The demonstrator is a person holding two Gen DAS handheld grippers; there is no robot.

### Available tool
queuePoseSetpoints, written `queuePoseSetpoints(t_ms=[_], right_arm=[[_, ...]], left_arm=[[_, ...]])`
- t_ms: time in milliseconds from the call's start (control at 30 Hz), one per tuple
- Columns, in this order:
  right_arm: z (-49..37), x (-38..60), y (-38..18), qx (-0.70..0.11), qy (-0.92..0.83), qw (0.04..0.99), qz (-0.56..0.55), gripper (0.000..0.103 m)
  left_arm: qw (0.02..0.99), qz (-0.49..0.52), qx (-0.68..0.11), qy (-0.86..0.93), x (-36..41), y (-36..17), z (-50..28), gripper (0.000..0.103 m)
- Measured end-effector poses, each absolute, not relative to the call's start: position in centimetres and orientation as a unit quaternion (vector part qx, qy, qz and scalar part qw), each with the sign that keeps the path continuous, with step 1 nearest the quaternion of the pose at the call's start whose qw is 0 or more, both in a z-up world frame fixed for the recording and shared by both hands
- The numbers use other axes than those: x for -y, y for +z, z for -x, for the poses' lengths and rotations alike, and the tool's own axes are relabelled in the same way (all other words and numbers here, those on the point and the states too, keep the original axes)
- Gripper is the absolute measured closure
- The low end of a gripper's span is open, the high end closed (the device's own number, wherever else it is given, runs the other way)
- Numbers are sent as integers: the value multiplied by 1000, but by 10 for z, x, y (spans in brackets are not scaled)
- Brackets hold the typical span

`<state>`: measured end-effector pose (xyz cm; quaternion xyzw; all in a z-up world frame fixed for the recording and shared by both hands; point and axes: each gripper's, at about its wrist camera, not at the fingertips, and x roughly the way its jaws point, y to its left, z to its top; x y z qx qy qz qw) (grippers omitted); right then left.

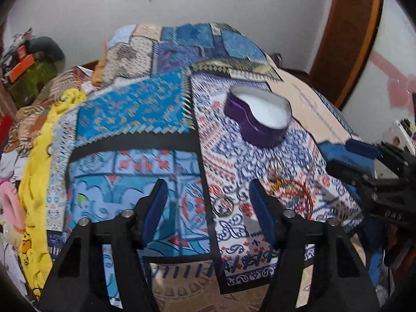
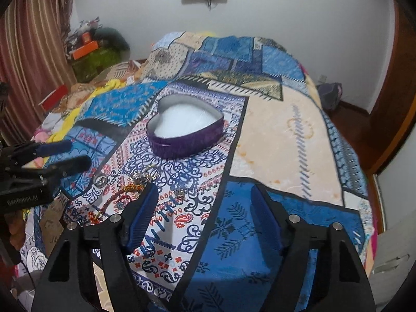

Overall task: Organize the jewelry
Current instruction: 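Move both grippers down toward the jewelry beside the purple heart tin, then grasp a silver ring with the left gripper while the right gripper grasps a small heart charm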

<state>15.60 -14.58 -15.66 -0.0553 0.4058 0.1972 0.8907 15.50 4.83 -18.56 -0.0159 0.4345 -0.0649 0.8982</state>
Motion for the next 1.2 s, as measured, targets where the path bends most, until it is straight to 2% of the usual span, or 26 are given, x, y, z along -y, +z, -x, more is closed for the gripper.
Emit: queuePoseSetpoints(t_ms=[100, 200, 367, 533, 733, 800, 867, 967, 1033, 1200], right_arm=[[-161, 144, -160, -417, 207, 883, 55, 42], [-164, 143, -164, -429, 217, 875, 55, 49], [-171, 138, -170, -444, 236, 863, 55, 64], [-171, 133, -174, -446, 239, 860, 68, 71], [-172, 126, -177, -446, 242, 857, 86, 80], [-173, 126, -178, -447, 243, 857, 87, 84], [-173, 126, -178, -447, 246, 856, 84, 87], [-173, 127, -178, -447, 247, 856, 80, 89], [-172, 127, -177, -446, 249, 856, 77, 93], [-171, 128, -174, -443, 248, 859, 71, 93]], left_arm=[[890, 15, -450, -78, -44, -196, -158, 55], [884, 17, -459, -86, -42, -205, -161, 60], [880, 22, -465, -93, -42, -213, -162, 62], [879, 37, -465, -99, -44, -215, -163, 62], [881, 35, -461, -101, -42, -217, -162, 69], [881, 34, -461, -99, -42, -217, -162, 79], [881, 36, -461, -98, -41, -218, -162, 82], [882, 35, -460, -97, -41, -217, -161, 82], [882, 35, -459, -96, -41, -216, -160, 82], [887, 36, -451, -88, -44, -209, -158, 82]])
